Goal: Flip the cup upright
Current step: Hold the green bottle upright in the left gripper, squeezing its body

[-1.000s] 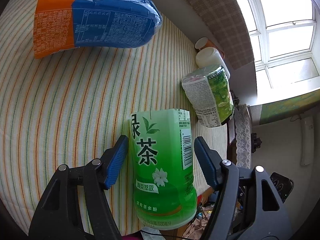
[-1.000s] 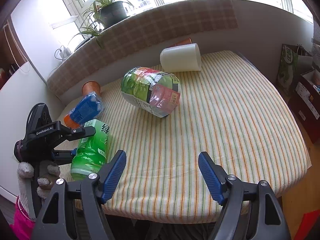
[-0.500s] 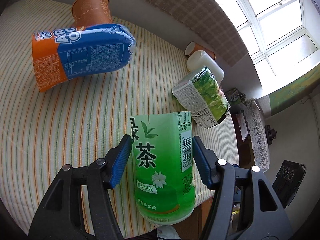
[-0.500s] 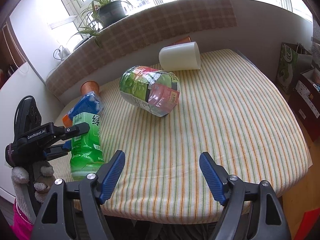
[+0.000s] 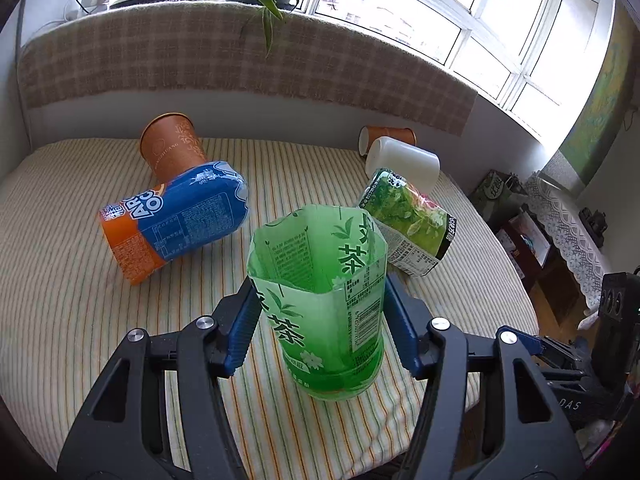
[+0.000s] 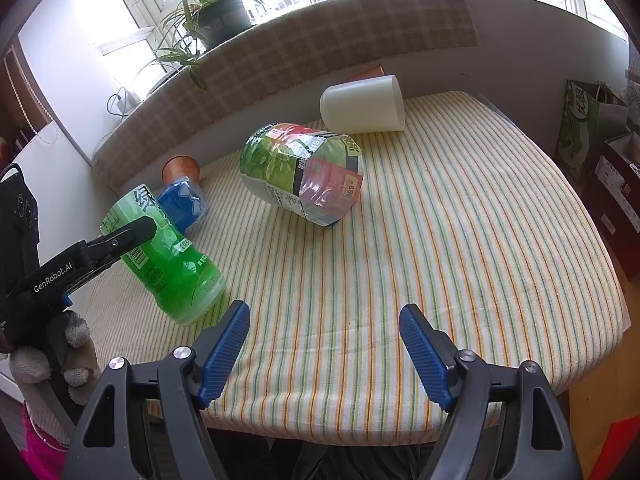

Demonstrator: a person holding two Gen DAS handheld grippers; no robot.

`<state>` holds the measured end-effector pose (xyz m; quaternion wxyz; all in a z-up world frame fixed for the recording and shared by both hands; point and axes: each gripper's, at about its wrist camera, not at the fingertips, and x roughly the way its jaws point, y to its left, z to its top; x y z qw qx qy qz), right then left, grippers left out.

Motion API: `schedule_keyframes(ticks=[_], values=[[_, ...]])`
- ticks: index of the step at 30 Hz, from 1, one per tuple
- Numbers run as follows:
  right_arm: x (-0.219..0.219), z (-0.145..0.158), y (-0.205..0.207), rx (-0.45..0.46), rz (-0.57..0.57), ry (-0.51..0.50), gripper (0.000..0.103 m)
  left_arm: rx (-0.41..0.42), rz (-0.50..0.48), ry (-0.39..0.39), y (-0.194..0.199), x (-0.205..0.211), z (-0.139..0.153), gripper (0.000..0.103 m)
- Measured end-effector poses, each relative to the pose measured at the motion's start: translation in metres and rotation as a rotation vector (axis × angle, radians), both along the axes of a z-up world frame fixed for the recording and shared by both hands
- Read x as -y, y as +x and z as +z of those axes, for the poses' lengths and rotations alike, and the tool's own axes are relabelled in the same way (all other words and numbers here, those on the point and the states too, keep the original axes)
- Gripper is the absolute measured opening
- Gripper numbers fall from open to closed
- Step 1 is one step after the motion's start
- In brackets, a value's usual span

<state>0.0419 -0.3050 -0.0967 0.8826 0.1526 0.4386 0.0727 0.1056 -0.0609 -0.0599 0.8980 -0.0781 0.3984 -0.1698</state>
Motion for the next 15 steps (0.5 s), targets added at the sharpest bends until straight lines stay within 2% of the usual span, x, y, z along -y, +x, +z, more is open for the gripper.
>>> schedule_keyframes(ticks=[9,15], values=[[-0.002,0.004,-0.002,0.017,-0.002,-0.013,0.079,0.098,-0.006,0.129,-0.002,0.016,0.001,0.060],[-0.002,0.005,-0.002,0.020,-0.003,-0.016,0.079,0.126,-0.024,0.175,-0.006,0.025,-0.003,0.060]])
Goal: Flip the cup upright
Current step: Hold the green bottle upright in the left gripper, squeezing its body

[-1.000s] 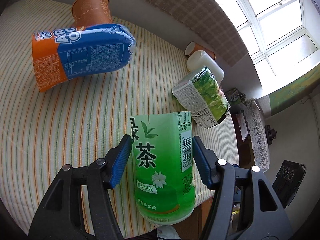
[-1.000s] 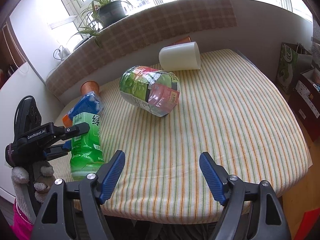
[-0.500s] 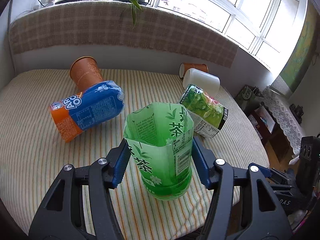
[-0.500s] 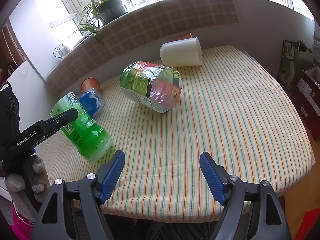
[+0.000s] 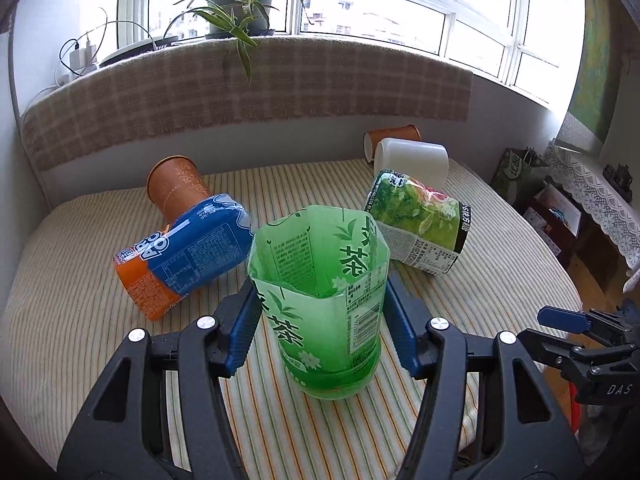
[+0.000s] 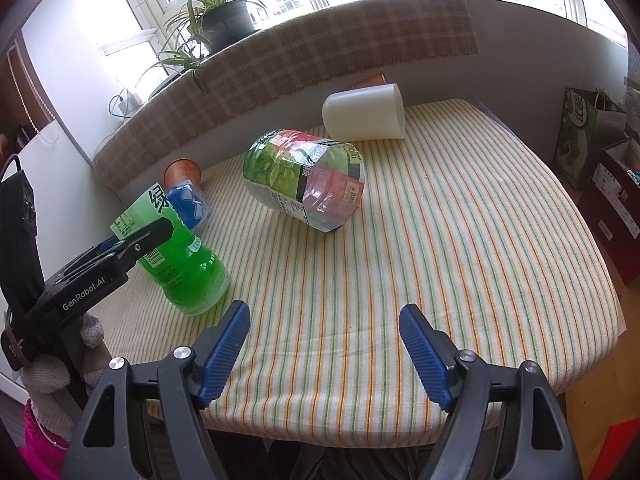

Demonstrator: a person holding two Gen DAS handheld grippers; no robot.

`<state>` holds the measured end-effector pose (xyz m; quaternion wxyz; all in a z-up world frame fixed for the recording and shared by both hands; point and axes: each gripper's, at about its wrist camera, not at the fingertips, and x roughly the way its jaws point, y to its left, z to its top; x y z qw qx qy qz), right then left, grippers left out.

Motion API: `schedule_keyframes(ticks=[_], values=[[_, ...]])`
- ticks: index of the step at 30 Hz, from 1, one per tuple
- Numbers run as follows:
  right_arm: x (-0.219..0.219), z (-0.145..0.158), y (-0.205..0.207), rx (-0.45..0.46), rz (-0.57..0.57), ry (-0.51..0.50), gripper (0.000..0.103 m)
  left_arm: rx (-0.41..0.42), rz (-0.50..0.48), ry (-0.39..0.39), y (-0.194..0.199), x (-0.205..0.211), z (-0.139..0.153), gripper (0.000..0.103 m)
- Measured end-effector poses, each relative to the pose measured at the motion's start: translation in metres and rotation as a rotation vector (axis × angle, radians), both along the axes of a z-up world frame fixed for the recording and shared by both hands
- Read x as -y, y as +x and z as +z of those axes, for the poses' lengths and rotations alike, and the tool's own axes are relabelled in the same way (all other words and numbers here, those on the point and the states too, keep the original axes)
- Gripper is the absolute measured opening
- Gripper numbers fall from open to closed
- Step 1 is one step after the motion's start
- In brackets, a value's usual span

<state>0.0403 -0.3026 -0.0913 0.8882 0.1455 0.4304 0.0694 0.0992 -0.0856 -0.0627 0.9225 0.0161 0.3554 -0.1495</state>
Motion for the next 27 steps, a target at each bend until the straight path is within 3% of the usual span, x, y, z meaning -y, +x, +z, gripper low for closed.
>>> schedule_keyframes(ticks=[8,20,22,24,27], values=[[-0.0004,0.0014,-0.0003,0.001,0.001,0.000,0.079,0.004,-0.026,0.015,-0.0042,0.0068,-0.0002,0.060],[-0.0009,0.0019,-0.0009,0.002,0.004,-0.001,0.079,-0.051,-0.071,-0.048,-0.0078,0.0074,-0.0045,0.061],[-0.0008,0.0022,-0.0011,0.003,0.004,0.000,0.079,-0.070,-0.075,-0.065,-0.0067,0.0056,-0.0057,0.063],[-0.0010,0.0029,-0.0012,0.004,0.005,-0.001,0.079,-0.091,-0.079,-0.082,-0.0058,0.0039,-0.0076,0.073],[-0.0015,0.0041,-0.0011,0.006,0.007,-0.001,0.079,-0.110,-0.081,-0.101,-0.0064,0.0012,-0.0098,0.075]])
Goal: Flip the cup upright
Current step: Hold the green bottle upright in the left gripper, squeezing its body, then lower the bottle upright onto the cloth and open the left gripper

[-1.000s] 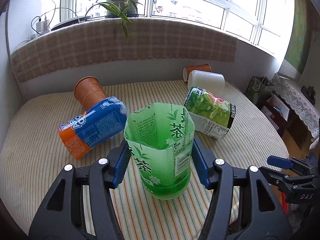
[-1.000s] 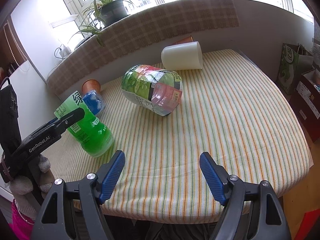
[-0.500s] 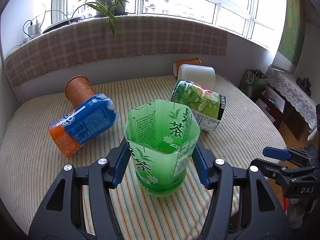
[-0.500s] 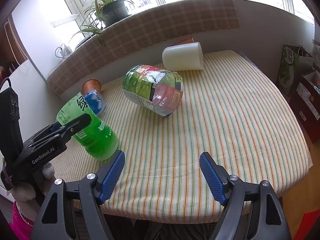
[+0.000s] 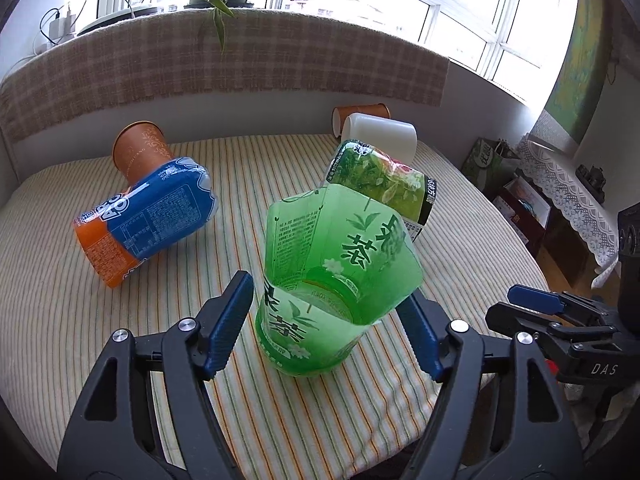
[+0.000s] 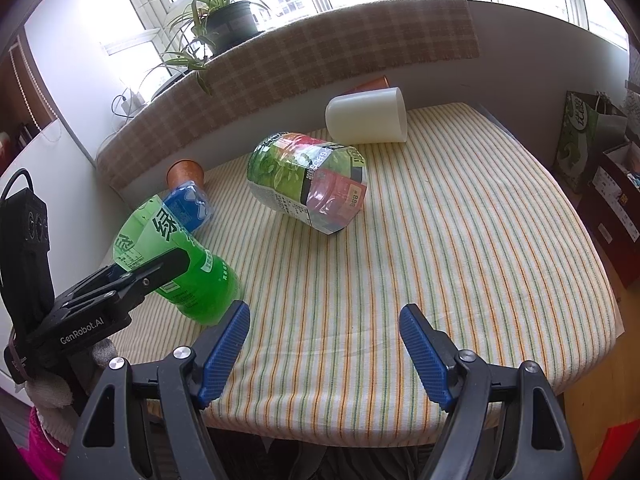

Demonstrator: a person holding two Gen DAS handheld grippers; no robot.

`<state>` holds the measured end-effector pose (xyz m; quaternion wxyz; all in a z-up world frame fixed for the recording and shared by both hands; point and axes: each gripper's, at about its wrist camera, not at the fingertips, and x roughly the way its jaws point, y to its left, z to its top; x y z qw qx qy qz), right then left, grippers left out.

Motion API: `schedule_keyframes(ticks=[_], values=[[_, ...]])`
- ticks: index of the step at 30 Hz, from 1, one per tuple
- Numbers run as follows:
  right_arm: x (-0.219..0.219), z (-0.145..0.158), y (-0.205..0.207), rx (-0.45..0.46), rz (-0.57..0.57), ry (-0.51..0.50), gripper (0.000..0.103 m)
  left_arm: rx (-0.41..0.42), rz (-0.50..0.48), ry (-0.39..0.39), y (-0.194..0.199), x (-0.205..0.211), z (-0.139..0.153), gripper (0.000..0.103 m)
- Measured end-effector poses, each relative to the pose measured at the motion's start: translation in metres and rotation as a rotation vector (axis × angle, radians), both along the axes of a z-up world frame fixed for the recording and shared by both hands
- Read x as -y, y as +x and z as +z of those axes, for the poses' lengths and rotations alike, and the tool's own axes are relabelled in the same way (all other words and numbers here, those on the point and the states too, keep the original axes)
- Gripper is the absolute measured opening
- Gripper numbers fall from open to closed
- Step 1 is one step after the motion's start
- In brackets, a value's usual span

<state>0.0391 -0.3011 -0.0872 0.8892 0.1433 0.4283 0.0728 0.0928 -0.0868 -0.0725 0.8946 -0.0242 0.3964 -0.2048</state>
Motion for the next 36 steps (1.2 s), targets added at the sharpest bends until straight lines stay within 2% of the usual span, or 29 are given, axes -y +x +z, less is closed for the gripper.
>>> schedule_keyframes(ticks=[2,5,14,19,23,26,29,32,34,36], values=[[0.000,0.001,0.000,0.001,0.001,0.000,0.079,-0.021,-0.006,-0.012,0.000,-0.002,-0.002,0.079],[-0.002,0.003,-0.001,0.006,0.002,-0.007,0.079,-0.041,-0.005,-0.026,-0.002,-0.007,-0.005,0.080],[-0.015,0.020,-0.005,0.083,0.012,-0.058,0.080,-0.027,0.072,-0.015,-0.027,-0.040,-0.005,0.080],[-0.029,0.037,-0.014,0.183,0.007,-0.139,0.085,0.086,0.142,0.029,-0.052,-0.057,0.013,0.080],[-0.040,0.050,-0.021,0.246,0.008,-0.191,0.085,0.193,0.213,0.038,-0.072,-0.070,0.035,0.080],[-0.046,0.059,-0.025,0.284,0.006,-0.211,0.085,0.254,0.249,0.037,-0.082,-0.078,0.049,0.081],[-0.049,0.066,-0.029,0.320,-0.001,-0.222,0.086,0.313,0.280,0.036,-0.092,-0.081,0.061,0.088],[-0.052,0.073,-0.033,0.356,-0.014,-0.233,0.087,0.350,0.297,0.034,-0.098,-0.082,0.070,0.088],[-0.053,0.077,-0.036,0.382,-0.023,-0.232,0.097,0.364,0.304,0.030,-0.101,-0.082,0.073,0.088],[-0.054,0.081,-0.039,0.408,-0.036,-0.236,0.098,0.380,0.307,0.036,-0.104,-0.080,0.075,0.092]])
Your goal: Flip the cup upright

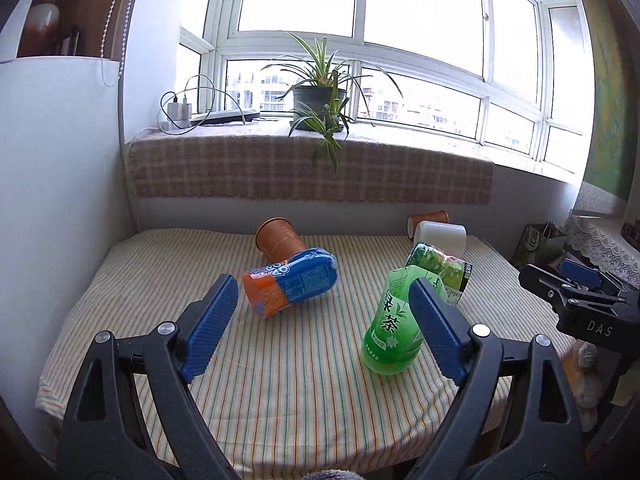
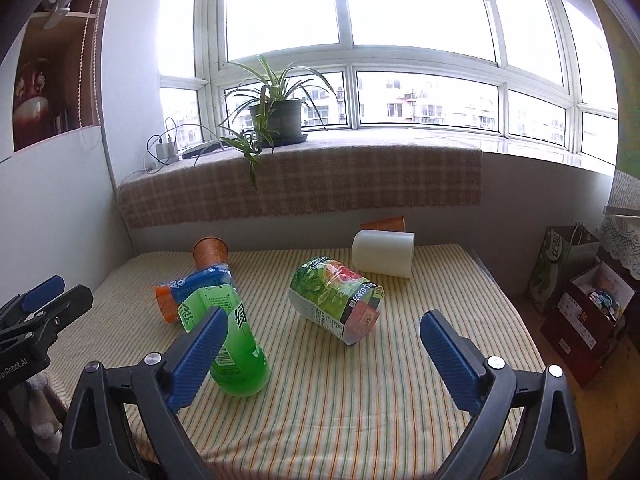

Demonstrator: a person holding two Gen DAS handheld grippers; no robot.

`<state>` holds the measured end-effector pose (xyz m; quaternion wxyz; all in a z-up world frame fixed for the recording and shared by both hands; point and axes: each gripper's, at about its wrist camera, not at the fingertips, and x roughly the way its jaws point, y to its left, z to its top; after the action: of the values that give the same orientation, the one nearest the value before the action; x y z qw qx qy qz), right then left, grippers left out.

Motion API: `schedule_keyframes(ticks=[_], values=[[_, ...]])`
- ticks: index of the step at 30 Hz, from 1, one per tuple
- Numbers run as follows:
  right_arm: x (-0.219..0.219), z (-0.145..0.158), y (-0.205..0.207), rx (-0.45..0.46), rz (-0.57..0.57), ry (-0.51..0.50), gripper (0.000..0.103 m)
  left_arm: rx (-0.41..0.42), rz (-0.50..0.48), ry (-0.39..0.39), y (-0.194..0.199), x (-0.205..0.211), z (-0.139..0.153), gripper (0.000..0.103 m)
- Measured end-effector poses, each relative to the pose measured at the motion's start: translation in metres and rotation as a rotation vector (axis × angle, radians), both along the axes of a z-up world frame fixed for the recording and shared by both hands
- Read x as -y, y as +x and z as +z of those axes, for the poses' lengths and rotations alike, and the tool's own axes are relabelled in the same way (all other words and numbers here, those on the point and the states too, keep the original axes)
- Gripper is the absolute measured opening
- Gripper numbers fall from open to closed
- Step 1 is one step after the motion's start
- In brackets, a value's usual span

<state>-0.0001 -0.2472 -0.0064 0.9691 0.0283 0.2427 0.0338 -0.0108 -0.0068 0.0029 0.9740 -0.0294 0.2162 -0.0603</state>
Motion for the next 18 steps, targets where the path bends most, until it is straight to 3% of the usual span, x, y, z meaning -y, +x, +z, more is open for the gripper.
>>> schedule_keyframes(ticks=[4,18], values=[[-0.0040,0.0053,-0.0048,0.039,-0.014,-0.017,0.103,0.029,0.014,0.011,-0.0061,0.0044,0.0036,0.103],[-0.0041,0.0051,-0.0080,0.061,-0.024,-0.007,0.103,0.047,0.060,0.014,-0.0086,0.0041,0.0089,0.103]])
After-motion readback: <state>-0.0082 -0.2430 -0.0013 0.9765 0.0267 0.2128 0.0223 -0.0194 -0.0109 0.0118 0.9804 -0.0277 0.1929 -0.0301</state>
